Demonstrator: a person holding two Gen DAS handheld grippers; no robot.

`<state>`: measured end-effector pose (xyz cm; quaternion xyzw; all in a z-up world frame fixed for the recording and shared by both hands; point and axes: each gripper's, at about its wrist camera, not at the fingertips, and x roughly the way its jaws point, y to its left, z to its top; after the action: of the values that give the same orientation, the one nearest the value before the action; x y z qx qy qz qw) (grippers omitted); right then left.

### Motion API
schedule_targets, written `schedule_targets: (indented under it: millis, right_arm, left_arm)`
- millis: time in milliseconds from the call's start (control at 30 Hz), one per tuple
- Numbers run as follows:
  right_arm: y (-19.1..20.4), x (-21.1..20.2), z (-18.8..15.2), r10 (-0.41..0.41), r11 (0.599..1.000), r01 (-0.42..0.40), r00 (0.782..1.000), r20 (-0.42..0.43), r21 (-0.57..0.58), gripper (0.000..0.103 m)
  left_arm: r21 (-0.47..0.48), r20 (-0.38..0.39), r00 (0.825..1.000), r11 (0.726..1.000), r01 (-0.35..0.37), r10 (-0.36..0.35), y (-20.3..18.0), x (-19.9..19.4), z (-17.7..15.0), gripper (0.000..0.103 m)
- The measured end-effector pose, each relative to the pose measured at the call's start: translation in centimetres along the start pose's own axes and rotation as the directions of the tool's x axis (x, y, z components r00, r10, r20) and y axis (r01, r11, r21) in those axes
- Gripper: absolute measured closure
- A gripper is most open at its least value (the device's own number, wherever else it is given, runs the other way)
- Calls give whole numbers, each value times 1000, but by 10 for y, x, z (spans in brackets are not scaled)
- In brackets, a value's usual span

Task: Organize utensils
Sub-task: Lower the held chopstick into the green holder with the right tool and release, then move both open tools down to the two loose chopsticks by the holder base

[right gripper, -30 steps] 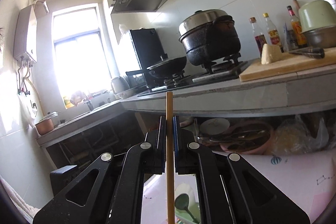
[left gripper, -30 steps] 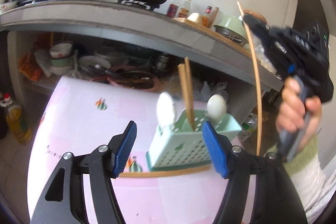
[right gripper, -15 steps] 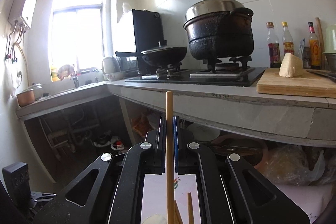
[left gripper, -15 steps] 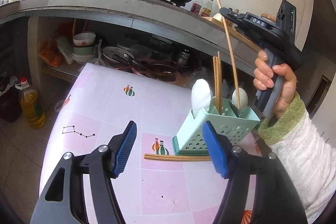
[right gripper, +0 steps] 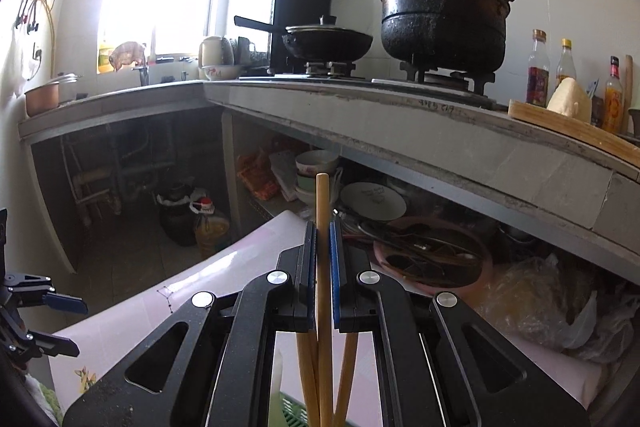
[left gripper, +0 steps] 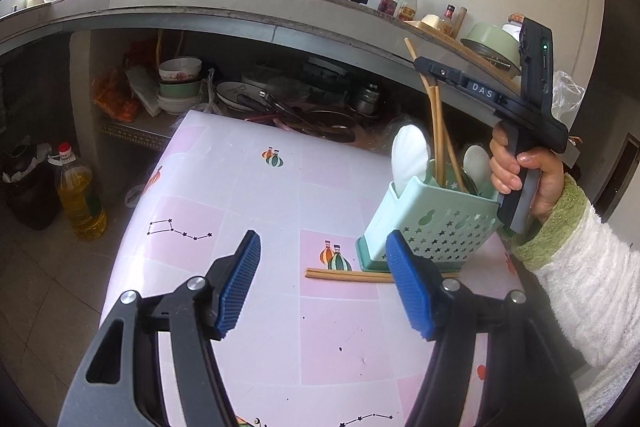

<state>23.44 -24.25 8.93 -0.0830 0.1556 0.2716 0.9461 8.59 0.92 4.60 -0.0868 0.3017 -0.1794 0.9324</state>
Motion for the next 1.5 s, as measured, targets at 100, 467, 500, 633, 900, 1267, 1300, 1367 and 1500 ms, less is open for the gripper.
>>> schedule_targets:
  millis: [100, 467, 500, 633, 900, 1267, 1300, 1367, 1500]
  right_arm:
    - [1, -7, -7, -18, 1000, 18, 1000, -4, -9, 98]
    - [2, -37, -26, -99, 995, 99, 992, -79, -8, 98]
    - [2, -41, -28, -110, 994, 110, 990, -83, -4, 98]
    - [1, -56, -27, -156, 987, 159, 984, -90, 26, 98]
    - [1, -99, -10, -210, 969, 211, 977, -22, 131, 75]
    - [12, -167, 5, -321, 920, 306, 947, 20, 245, 71]
    - [15, -167, 3, -318, 922, 308, 948, 6, 233, 71]
    - [23, -164, -5, -307, 930, 308, 951, -38, 199, 71]
    - [36, -150, -22, -288, 940, 304, 950, -120, 156, 71]
  left_arm:
    - [14, -3, 1000, 1000, -14, 14, 2, -1, -4, 40]
    - [41, -7, 999, 998, -43, 44, 7, -2, -12, 40]
    - [42, -8, 999, 998, -46, 46, 8, -1, -12, 40]
    - [38, -14, 998, 998, -57, 58, 12, 1, -15, 40]
    - [61, -32, 995, 994, -93, 95, 13, 18, -17, 40]
    - [100, -150, 986, 994, -55, 69, 0, 83, -6, 77]
    - [106, -178, 982, 993, -46, 64, -3, 95, -6, 81]
    - [114, -222, 972, 992, -48, 72, -9, 116, -8, 85]
    - [149, -243, 965, 987, -58, 94, -20, 149, -8, 93]
